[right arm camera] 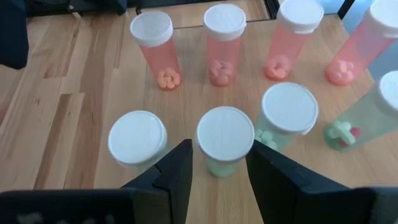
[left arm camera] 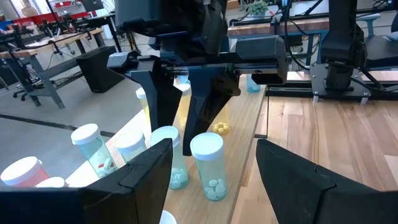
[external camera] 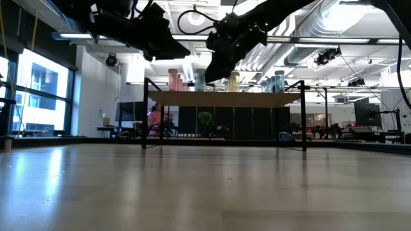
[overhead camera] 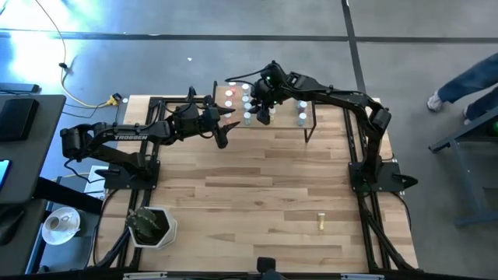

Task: Pick and place medicine bottles onto shelf by color
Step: Put the light blue medicine bottle on the shelf

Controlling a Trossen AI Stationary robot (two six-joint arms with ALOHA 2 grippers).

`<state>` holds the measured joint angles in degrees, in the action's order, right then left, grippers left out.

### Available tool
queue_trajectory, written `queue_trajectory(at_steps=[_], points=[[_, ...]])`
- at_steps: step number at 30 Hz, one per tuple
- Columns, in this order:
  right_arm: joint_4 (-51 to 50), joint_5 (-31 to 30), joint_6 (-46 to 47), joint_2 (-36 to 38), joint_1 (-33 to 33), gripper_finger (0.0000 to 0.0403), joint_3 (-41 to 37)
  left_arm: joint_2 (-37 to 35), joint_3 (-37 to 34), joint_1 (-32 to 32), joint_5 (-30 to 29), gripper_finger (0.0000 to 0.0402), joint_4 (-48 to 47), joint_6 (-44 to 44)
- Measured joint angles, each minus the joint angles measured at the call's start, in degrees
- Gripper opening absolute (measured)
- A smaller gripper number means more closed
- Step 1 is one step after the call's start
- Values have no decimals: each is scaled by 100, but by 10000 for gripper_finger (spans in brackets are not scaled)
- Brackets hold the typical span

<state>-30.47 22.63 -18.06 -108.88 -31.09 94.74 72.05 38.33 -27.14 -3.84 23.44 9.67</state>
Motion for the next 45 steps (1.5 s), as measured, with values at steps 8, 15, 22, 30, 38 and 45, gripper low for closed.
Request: queue_trajectory(at_steps=[8,15,22,30,38,45], points=[[-60,-14,36,2,0,140,0,0,0,0,0,223,0,0],[-75,-57,153,4,-31,140,0,0,0,0,0,223,0,0],[-166,-61,153,92,-36,140,0,0,0,0,0,223,-1,0],[-376,-276,166,133,-42,140,0,0,0,0,0,223,-2,0],[-400,-310,157,133,-42,140,0,0,0,0,0,223,-2,0],[-298,-297,153,133,-26,140,0,0,0,0,1,223,-2,0]])
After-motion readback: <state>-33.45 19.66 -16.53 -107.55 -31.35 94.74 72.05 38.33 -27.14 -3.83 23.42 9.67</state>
